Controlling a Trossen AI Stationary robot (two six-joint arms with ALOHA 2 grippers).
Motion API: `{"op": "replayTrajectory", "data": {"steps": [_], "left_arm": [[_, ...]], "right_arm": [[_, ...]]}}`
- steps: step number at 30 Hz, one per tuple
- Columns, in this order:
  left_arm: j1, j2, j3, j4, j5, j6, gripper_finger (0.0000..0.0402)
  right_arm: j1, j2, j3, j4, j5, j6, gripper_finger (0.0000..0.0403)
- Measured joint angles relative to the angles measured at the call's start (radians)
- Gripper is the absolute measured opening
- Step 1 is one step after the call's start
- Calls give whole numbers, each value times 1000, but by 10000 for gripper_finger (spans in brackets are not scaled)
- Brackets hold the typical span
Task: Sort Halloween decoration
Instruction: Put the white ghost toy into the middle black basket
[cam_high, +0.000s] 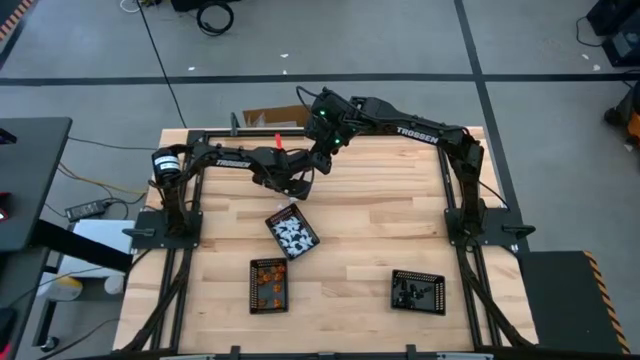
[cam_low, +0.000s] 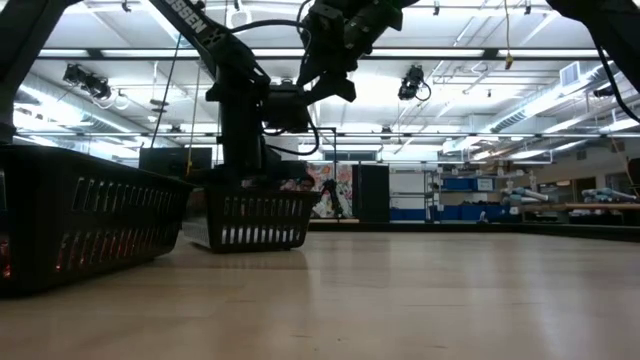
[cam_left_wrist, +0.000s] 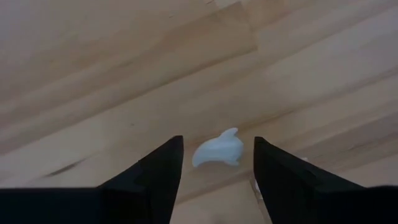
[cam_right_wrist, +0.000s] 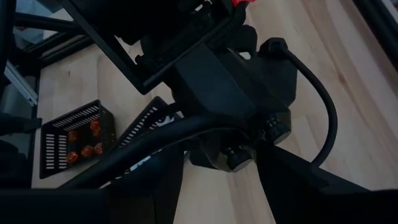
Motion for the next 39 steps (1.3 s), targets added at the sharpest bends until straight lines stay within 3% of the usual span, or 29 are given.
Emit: {"op": "replayTrajectory", "data": {"steps": [31,39], "left_arm": [[1,4,-5,-29,45,46,67],[33,-59,-5,-40,40,90,20]], "right_arm": [[-1,-6,7,-1,-6,-4,203],[-25,-71,6,-4,-8,-3,203]]}}
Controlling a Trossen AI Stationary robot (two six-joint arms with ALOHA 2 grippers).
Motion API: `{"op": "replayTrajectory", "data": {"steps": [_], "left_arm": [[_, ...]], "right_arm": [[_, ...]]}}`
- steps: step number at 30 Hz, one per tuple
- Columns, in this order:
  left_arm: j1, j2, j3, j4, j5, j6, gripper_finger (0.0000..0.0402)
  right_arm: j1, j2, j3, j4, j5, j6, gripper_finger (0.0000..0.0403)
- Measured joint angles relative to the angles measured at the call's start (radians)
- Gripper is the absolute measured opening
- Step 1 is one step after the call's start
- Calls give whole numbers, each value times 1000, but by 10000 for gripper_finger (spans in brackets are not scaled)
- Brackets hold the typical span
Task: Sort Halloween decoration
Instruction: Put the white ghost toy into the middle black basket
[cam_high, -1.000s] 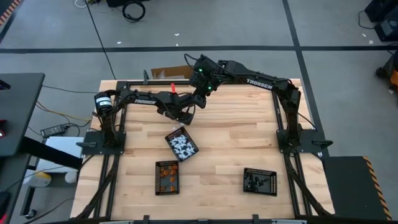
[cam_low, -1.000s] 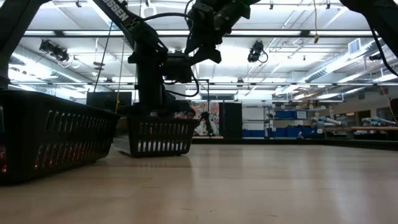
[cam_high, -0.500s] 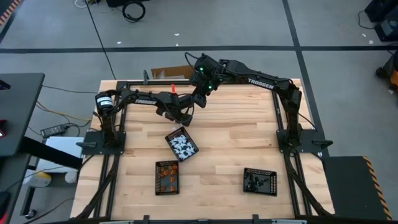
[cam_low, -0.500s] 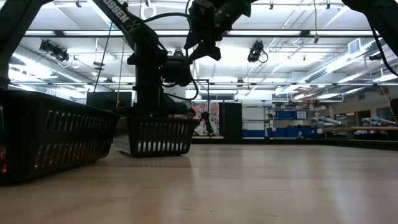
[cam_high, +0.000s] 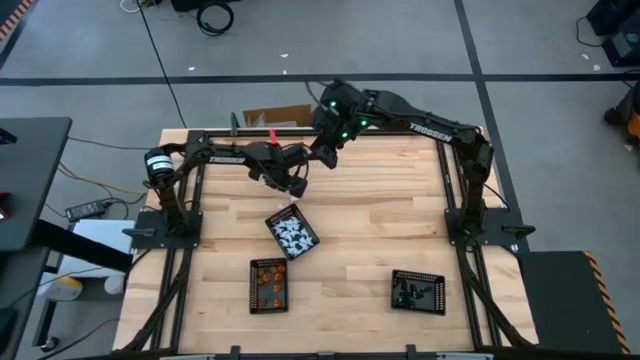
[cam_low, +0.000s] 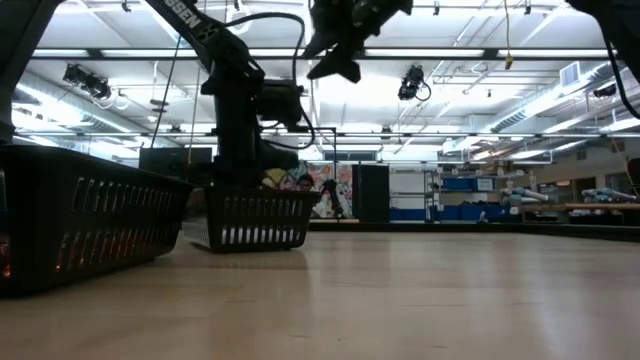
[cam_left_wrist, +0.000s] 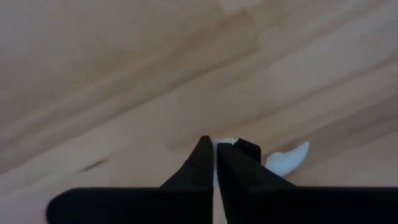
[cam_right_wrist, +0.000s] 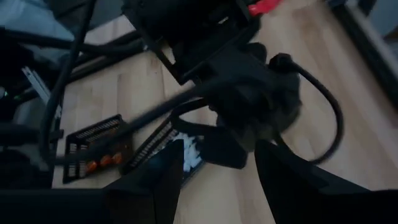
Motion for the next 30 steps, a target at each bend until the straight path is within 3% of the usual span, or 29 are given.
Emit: {"op": "replayTrajectory", "data": {"steps": [8,14,18,20,23,30], "left_arm": [[24,-83,1,-16,36,47,1],[-9,-219,1,-38,214,123,0],[-27,-257,2,-110,33,98,0],[-4,-243,2,-96,-10,92,2],[36,-185,2,-44,-16,90,28],[106,-74,1,-17,-44,59,131]], "right_arm": [[-46,-99,0,-3,100,-21,203],[-92,-165,-1,-45,120,-37,203],[-127,-187,-1,-48,121,-60,203],[-142,-186,-2,-48,121,-74,203],[-156,-175,-5,-33,112,-78,203],[-146,-141,-16,17,31,-70,203]]}}
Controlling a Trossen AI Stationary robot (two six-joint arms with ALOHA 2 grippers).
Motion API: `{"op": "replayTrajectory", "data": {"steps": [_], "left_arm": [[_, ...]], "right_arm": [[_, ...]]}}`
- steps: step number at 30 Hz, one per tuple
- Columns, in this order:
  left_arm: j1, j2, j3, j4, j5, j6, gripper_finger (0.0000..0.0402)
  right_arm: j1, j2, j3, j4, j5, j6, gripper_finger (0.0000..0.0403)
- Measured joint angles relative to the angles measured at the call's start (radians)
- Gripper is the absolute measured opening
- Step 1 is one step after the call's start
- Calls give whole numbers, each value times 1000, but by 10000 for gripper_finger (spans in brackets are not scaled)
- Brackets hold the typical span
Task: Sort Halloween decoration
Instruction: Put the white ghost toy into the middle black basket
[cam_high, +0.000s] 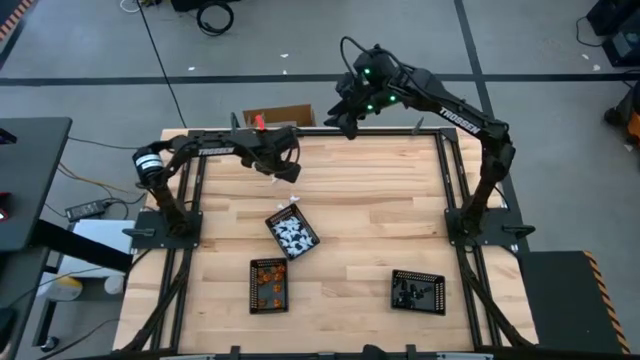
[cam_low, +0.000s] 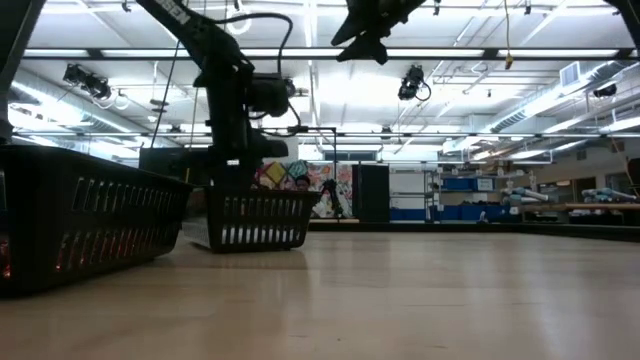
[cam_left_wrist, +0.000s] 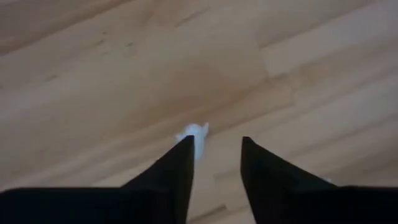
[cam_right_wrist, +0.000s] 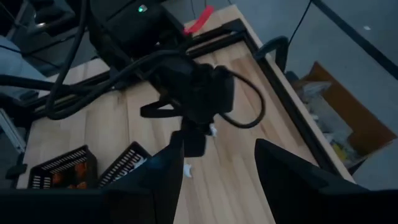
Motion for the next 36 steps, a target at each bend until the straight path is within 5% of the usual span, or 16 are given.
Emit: {"op": "replayTrajectory", "data": {"steps": [7,16,22,36], "left_arm": [[44,22,-9,25,18,-59,181],[109,33,-101,108,163,-88,183],[86,69,-100,119,174,-88,183],[69,92,-99,101,109,-66,127]], "right_arm": [[22,14,0,8,16,2,203],[26,14,0,52,38,21,203],[26,14,0,73,38,21,203],[26,14,0,76,38,44,203]]}}
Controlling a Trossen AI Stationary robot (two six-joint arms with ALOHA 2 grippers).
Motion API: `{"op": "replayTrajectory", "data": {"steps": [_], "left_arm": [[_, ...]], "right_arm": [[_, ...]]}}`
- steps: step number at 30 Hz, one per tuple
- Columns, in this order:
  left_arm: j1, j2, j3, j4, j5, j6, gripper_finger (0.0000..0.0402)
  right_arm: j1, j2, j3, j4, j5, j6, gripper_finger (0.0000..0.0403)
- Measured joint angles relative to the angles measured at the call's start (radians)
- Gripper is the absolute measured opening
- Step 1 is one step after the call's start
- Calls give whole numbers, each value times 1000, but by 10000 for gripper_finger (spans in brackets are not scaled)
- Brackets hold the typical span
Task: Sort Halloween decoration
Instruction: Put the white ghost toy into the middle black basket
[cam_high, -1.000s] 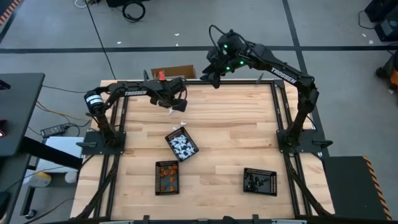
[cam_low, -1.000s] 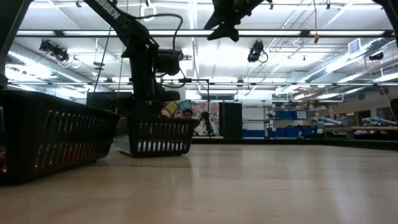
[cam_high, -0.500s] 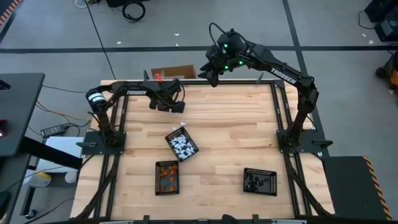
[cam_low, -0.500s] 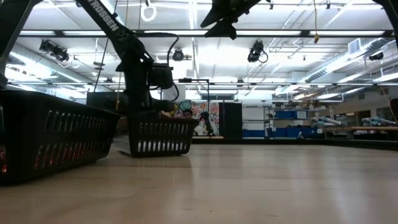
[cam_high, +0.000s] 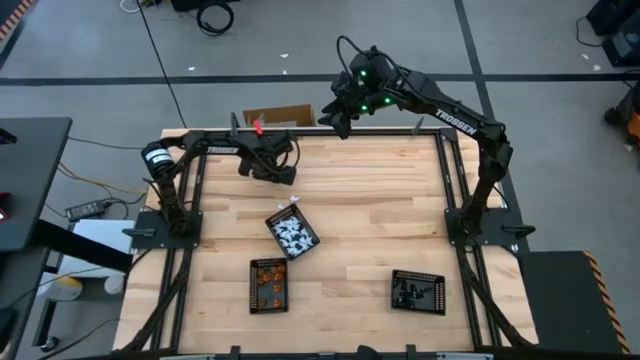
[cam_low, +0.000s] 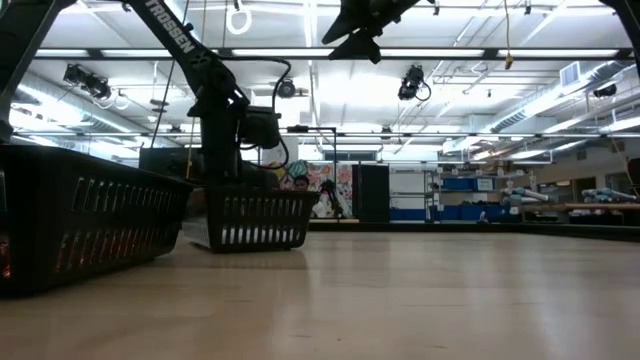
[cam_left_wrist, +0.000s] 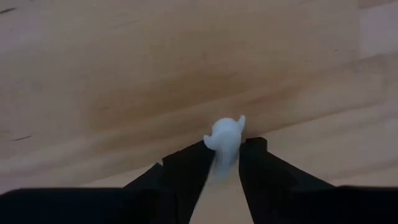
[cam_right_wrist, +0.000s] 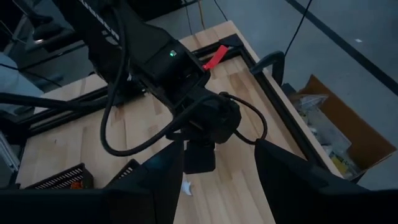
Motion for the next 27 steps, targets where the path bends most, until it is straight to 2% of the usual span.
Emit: {"op": "replayTrajectory", "data": {"steps": [16,23,27], "left_arm": [[-1,0,1,-10,-1,78,8],[-1,-64,-5,-37,11,135,0],[-4,-142,-5,-127,93,210,0]], "right_arm": [[0,0,0,2,0,8,203],[0,0,0,1,0,12,203],[0,0,0,-13,0,12,203]]}}
